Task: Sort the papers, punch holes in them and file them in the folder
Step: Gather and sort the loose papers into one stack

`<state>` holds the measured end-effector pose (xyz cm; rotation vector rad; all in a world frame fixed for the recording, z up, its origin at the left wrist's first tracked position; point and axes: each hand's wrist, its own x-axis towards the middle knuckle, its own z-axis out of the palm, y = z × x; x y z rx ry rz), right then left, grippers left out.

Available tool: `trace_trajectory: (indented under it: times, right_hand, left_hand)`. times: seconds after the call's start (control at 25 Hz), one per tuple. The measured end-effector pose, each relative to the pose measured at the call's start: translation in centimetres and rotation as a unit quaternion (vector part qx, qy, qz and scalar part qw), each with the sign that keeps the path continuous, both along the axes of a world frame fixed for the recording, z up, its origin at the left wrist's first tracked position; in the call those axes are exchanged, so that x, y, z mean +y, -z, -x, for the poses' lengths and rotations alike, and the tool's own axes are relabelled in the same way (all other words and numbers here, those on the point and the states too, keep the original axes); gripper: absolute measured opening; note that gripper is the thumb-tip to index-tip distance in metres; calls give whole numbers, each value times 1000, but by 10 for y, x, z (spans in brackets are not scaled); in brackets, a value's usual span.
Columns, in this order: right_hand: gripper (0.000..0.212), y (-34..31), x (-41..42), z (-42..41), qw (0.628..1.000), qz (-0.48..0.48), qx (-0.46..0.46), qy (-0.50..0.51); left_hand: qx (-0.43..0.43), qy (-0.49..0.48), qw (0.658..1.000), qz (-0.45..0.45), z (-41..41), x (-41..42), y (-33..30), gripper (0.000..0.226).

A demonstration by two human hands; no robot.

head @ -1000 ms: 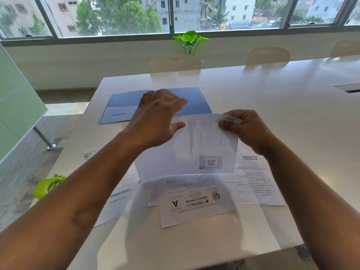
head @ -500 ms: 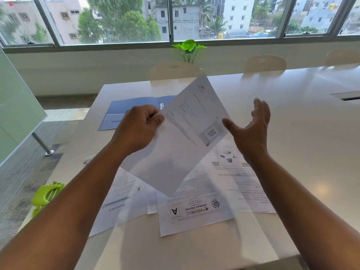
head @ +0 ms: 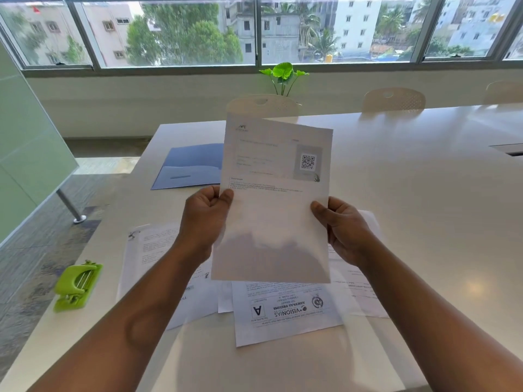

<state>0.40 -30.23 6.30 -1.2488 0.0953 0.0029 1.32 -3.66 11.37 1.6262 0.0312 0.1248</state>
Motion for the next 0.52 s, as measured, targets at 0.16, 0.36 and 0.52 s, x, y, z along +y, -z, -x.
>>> trace_trajectory:
  times: [0.16, 0.36, 0.52]
  right_hand:
    - [15, 1, -8, 1, 997, 65, 18, 24]
    - [10, 8, -30, 1, 986, 140, 74, 56]
    - [11, 37, -42, -4, 966, 222, 116, 59]
  left_hand:
    - [27, 11, 999, -20, 10, 0, 20, 9]
    - [79, 30, 991, -101, 22, 7, 49, 6]
    - [144, 37, 982, -118, 27, 12, 72, 9]
